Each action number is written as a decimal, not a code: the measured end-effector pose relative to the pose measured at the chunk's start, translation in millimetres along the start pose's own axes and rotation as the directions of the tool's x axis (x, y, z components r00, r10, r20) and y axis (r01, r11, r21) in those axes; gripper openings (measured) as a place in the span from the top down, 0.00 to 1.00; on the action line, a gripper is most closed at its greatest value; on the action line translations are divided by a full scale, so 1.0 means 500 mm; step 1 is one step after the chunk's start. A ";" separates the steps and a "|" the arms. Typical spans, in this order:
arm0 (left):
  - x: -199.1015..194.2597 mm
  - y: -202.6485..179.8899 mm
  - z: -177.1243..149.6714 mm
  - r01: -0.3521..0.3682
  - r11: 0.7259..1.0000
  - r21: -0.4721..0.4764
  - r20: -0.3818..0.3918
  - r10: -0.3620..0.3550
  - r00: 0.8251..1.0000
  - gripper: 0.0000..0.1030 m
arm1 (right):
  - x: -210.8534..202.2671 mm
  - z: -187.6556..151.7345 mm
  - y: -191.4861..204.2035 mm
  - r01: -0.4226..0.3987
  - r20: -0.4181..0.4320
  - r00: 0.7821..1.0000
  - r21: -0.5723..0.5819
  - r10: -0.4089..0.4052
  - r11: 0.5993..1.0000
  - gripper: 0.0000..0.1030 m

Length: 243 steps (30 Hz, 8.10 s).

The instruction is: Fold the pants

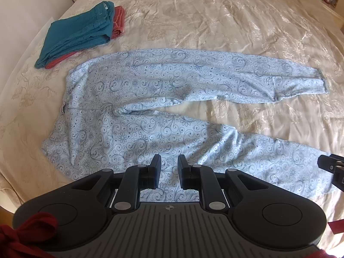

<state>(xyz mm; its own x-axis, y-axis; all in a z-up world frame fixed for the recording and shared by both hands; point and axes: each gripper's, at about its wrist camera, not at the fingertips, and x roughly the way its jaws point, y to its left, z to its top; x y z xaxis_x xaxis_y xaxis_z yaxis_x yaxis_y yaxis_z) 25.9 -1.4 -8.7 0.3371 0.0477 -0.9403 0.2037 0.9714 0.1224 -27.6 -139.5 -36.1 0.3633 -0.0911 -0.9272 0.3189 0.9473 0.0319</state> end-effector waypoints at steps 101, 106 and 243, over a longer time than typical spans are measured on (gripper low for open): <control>0.345 0.008 0.383 0.219 0.913 -0.344 -0.043 -0.248 0.968 0.83 | 0.380 0.301 0.087 -0.220 -0.071 0.929 -0.895 0.363 0.388 0.91; 0.346 0.006 0.387 0.251 0.887 -0.388 -0.048 -0.292 0.955 0.83 | 0.345 0.245 0.075 -0.160 -0.009 0.932 -0.907 0.362 0.389 0.92; 0.144 0.042 -0.091 0.122 0.966 -0.227 -0.007 -0.127 0.992 0.98 | 0.167 -0.136 -0.318 0.070 -0.041 0.998 0.563 -0.057 0.824 0.83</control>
<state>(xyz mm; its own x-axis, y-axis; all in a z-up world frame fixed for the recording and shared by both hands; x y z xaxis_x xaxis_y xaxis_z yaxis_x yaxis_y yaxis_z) 12.8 33.0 -88.1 0.3022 -0.0744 -0.9503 0.0291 0.9972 -0.0688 -107.3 -276.7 -144.2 0.3082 -0.1324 -0.9421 0.7809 0.6008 0.1710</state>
